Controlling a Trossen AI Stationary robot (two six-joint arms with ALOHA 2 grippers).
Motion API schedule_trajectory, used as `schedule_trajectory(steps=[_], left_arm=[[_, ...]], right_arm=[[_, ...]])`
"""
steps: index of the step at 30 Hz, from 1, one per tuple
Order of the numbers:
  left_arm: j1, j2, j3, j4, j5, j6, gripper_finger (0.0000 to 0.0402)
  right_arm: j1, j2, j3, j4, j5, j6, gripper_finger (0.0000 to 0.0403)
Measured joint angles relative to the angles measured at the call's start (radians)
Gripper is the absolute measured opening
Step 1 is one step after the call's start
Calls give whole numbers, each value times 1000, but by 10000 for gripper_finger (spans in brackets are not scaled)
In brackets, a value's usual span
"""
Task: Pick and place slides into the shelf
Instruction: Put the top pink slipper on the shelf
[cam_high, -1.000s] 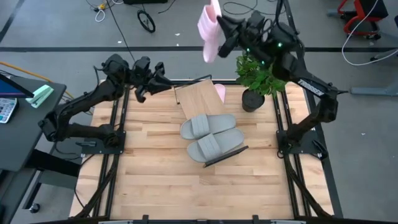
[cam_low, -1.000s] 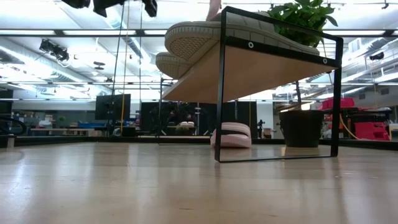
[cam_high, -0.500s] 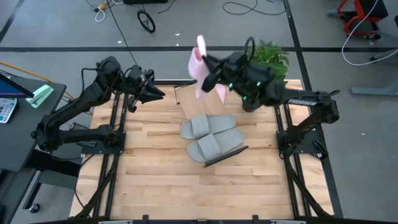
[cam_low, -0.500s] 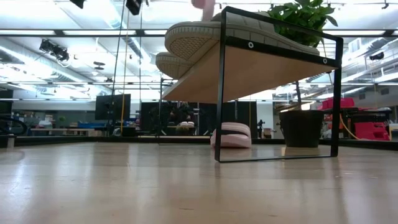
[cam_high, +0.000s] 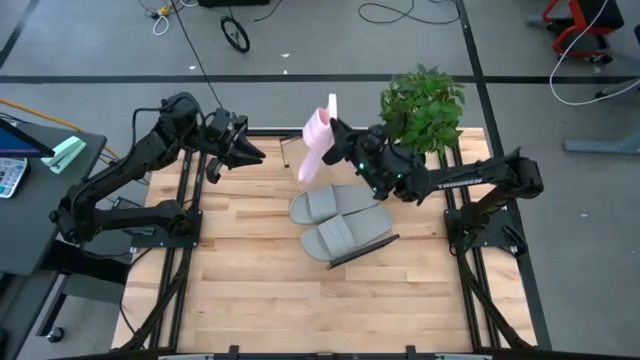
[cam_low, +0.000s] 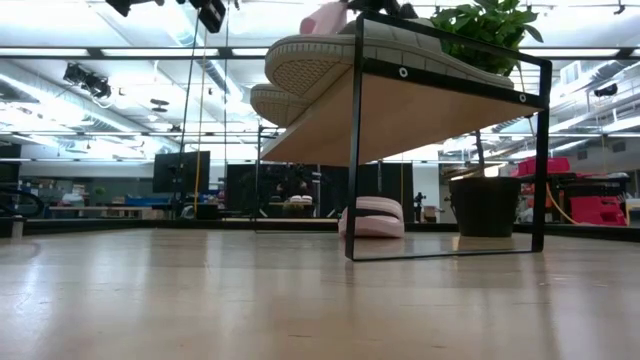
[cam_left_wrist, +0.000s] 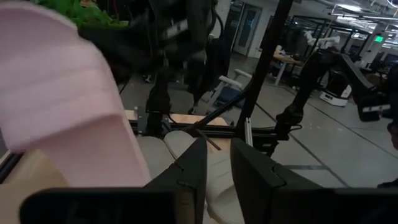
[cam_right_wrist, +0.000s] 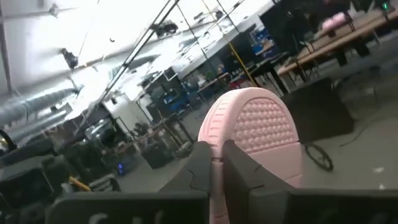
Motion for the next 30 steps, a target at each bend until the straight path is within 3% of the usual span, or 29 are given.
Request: schedule_trajectory(steps=[4,11,21,30], left_arm=[[0,0,0,0,0,-7,74],[0,3,0,-39,0,5,82],[-39,4,0,-357,-25,274,83],[-142,-1,0,-397,-259,412,133]], right_arm=[[13,51,-15,108,62,1,20],[12,154,63,178,66,4,18],[-13,191,184,176,-30,3,18],[-18,190,276,112,-55,47,18]])
